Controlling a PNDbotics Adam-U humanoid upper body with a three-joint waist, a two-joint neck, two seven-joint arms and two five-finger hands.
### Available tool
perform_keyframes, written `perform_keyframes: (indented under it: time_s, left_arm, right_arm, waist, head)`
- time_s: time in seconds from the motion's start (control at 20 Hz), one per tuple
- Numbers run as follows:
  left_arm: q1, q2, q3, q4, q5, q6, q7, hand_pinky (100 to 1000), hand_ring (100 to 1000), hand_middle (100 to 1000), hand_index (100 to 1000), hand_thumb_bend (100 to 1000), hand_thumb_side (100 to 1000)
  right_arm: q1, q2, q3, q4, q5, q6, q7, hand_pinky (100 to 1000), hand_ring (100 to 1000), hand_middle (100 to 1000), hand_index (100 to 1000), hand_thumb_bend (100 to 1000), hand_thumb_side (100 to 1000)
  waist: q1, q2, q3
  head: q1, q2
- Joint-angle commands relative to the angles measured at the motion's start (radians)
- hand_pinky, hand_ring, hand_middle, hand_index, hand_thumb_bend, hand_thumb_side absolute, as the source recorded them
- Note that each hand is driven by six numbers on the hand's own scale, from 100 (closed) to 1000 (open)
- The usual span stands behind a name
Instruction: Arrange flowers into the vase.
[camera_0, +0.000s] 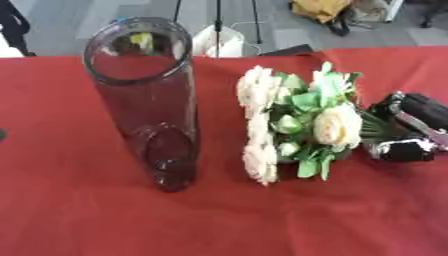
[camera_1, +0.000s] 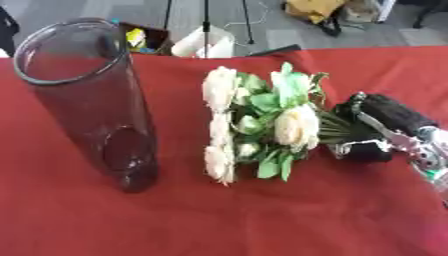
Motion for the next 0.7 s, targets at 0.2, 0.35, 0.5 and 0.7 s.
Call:
perform_keyframes:
  time_s: [0.2, 0.35, 0.5, 0.7]
  left_arm:
    - [-0.007, 0.006, -0.005, -0.018, -0.006, -0.001, -0.005, 718, 614, 795, 871, 100, 1000]
    - [-0.006, 0.006, -0.004, -0.018, -0.007, 0.000, -0.006, 718, 613, 795, 872, 100, 1000]
    - [-0.006, 0.005, -0.004, -0.018, -0.008, 0.001, -0.006, 718, 613, 795, 872, 100, 1000]
    - [-0.006, 0.005, -0.005, -0.018, -0.008, 0.003, -0.009, 718, 612, 795, 872, 100, 1000]
  right_arm:
    - [-0.002, -0.022, -0.007, -0.016, -0.021, 0.003, -0.035, 485, 490, 100, 473, 100, 508]
    - [0.000, -0.021, -0.005, -0.014, -0.022, 0.006, -0.030, 471, 468, 100, 388, 100, 540]
    - [0.002, -0.020, -0.005, -0.012, -0.024, 0.009, -0.023, 459, 445, 100, 328, 100, 568]
    - [0.002, -0.018, -0.006, -0.014, -0.040, 0.009, -0.032, 404, 377, 100, 236, 100, 594]
  waist:
    - [-0.007, -0.019, -0.001]
    - [-0.007, -0.019, -0.001]
    - [-0.007, -0.019, -0.002]
    - [-0.008, -0.020, -0.002]
  head:
    - [-0.004, -0.016]
    - [-0.004, -0.015]
    - [-0.004, -0.016]
    - [-0.004, -0.018]
